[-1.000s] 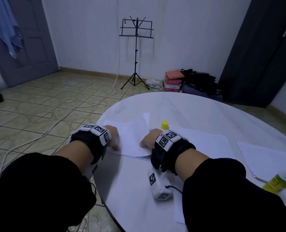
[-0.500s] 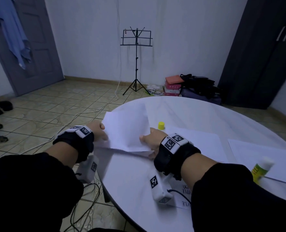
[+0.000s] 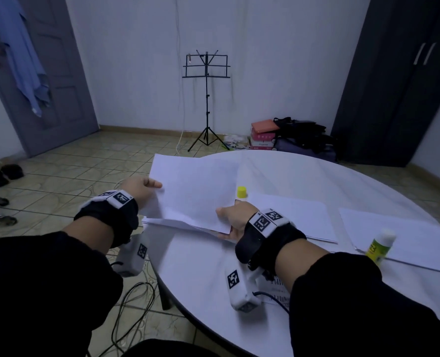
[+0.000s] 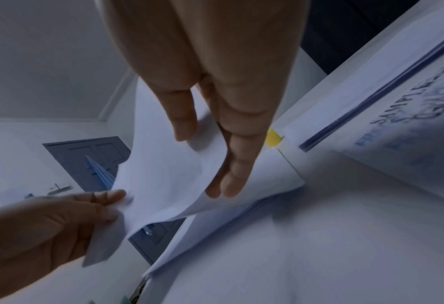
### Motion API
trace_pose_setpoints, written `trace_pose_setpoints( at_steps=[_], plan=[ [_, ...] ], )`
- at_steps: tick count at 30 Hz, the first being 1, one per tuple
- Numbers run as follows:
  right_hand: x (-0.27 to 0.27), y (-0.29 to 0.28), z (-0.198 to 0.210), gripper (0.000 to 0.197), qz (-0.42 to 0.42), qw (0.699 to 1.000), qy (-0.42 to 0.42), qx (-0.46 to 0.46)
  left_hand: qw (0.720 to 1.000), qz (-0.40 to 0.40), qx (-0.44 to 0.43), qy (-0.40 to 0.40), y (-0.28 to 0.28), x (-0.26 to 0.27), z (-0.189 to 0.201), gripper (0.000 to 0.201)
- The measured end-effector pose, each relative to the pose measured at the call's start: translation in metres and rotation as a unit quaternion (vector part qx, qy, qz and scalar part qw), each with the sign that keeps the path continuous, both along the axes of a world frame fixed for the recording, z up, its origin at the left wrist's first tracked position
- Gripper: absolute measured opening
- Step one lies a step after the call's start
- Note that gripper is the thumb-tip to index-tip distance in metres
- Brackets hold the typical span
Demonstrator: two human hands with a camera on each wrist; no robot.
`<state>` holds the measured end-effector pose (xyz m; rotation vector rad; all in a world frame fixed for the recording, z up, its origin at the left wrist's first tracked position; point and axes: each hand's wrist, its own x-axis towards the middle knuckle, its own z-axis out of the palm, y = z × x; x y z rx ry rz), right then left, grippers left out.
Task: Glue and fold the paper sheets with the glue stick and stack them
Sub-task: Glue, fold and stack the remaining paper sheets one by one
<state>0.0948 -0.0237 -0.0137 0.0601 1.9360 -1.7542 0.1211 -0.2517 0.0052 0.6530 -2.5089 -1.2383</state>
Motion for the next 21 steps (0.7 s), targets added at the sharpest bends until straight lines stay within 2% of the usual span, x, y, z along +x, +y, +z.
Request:
trace_pose_setpoints(
  at_steps=[3,4,9,12,15,16,18,19,20,21],
  plan=[
    [-0.011,-0.009,-0.01,0.049,0.022,0.993,0.081,0.089,0.998,-0.003,-0.047,-0.036,0.002,0.0,-0.003,0.039],
    [-0.014,-0.011,-0.011,0.052,0.027,0.99,0.091,0.103,0.997,-0.006,-0.057,-0.041,0.002,-0.001,-0.005,0.042],
    [-0.025,-0.02,-0.014,0.051,0.019,0.983,0.126,0.131,0.996,0.0,-0.067,-0.055,-0.006,-0.011,-0.017,0.052],
    [-0.034,-0.028,-0.016,0.054,0.013,0.983,0.133,0.126,0.999,0.013,-0.032,-0.03,-0.014,-0.018,-0.024,0.069],
    [-0.042,-0.035,-0.019,0.054,0.019,0.98,0.142,0.141,0.998,0.041,0.014,-0.045,-0.024,-0.026,-0.028,0.077],
    [-0.043,-0.037,-0.02,0.054,0.023,0.978,0.142,0.149,0.997,0.045,0.028,-0.057,-0.027,-0.027,-0.029,0.074],
    [-0.045,-0.039,-0.017,0.051,0.03,0.979,0.124,0.158,0.993,0.038,0.068,-0.087,-0.037,-0.031,-0.04,0.052],
    [-0.045,-0.04,-0.015,0.039,0.044,0.975,0.125,0.178,0.991,0.037,0.093,-0.093,-0.043,-0.034,-0.046,0.046],
    [-0.046,-0.041,-0.007,0.017,0.061,0.968,0.115,0.217,0.988,0.037,0.118,-0.097,-0.043,-0.033,-0.047,0.042],
    [-0.045,-0.043,0.002,0.011,0.077,0.964,0.102,0.235,0.986,0.038,0.137,-0.09,-0.041,-0.031,-0.045,0.036]
  ],
)
